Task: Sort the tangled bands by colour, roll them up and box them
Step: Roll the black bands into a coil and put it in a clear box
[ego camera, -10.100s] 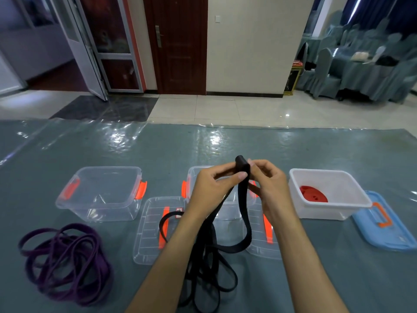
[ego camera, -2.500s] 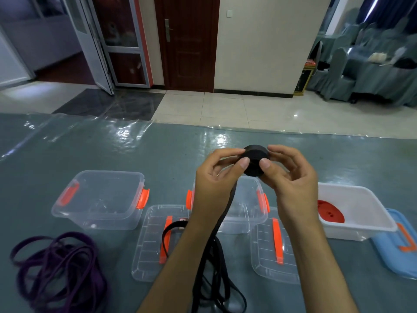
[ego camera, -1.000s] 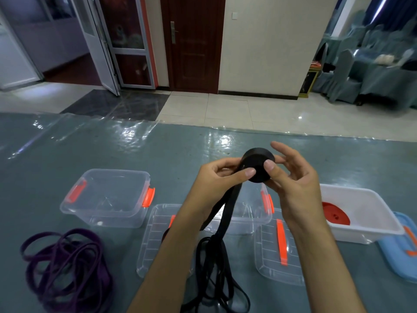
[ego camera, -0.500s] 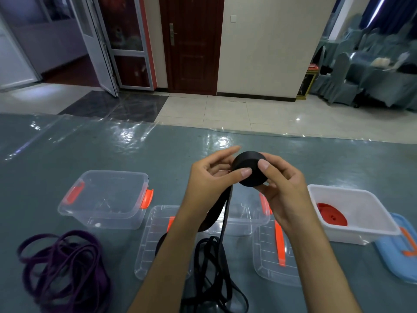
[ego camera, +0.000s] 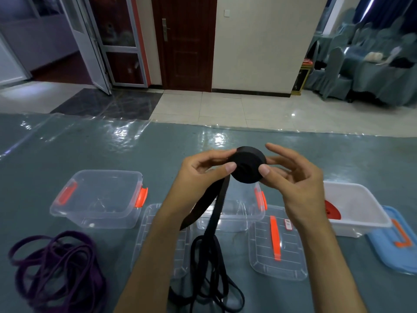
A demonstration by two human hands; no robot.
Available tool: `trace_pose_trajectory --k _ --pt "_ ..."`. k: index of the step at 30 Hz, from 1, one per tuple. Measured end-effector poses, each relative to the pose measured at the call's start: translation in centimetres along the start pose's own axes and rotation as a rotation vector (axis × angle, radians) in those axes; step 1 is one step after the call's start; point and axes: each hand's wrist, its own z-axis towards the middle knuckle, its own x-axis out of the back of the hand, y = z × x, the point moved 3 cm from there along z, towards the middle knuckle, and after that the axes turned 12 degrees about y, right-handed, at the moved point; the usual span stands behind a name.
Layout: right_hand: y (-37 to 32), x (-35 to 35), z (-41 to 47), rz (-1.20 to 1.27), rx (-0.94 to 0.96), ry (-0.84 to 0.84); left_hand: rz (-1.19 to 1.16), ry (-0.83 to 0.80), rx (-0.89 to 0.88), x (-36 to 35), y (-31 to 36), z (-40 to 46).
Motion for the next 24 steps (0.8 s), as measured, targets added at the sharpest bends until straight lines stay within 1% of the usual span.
trace_pose_trajectory --k 2,3,8,11,12,14,17,19,21,22,24 --pt "0.1 0.1 0.1 -0.022 0.001 0.011 -0.010 -0.054 0.031 0.0 -0.2 -0.1" --pt "0.3 0.2 0.1 -0.037 -0.008 0.003 -0.001 -0.052 0.021 0.0 -0.2 -0.1" --pt "1.4 -0.2 0.3 -0.111 -0.124 -0.105 0.074 0.064 -0.106 0.0 -0.2 0.0" --pt "1.1 -0.6 0.2 -0.062 -0.124 -0.088 0.017 0.140 -0.168 -0.7 -0.5 -0.2" --pt "0.9 -0.8 0.2 -0.066 -0.086 -0.068 -0.010 0.140 -0.172 -0.7 -0.5 -0.2" --pt "0.6 -0.8 0.3 -0.043 -0.015 -0.026 -0.028 0.074 -0.145 -0.4 -0.2 0.0" --pt "0.5 -1.0 0.3 0.044 -0.019 0.025 0.018 -0.055 -0.069 0.2 0.3 0.3" --pt "0.9 -1.1 0.1 0.061 -0.032 0.017 0.005 -0.042 -0.074 0.0 0.7 0.1" --pt "1.3 -1.6 -0.3 0.121 -0.083 -0.031 0.007 0.005 -0.131 0.0 1.3 -0.1" --pt "1.4 -1.9 -0.4 0.144 -0.107 -0.049 0.032 0.020 -0.160 0.0 1.6 -0.2" --pt "1.5 -2.1 -0.5 0.123 -0.122 -0.018 0.106 0.051 -0.191 0.2 2.0 -0.3"
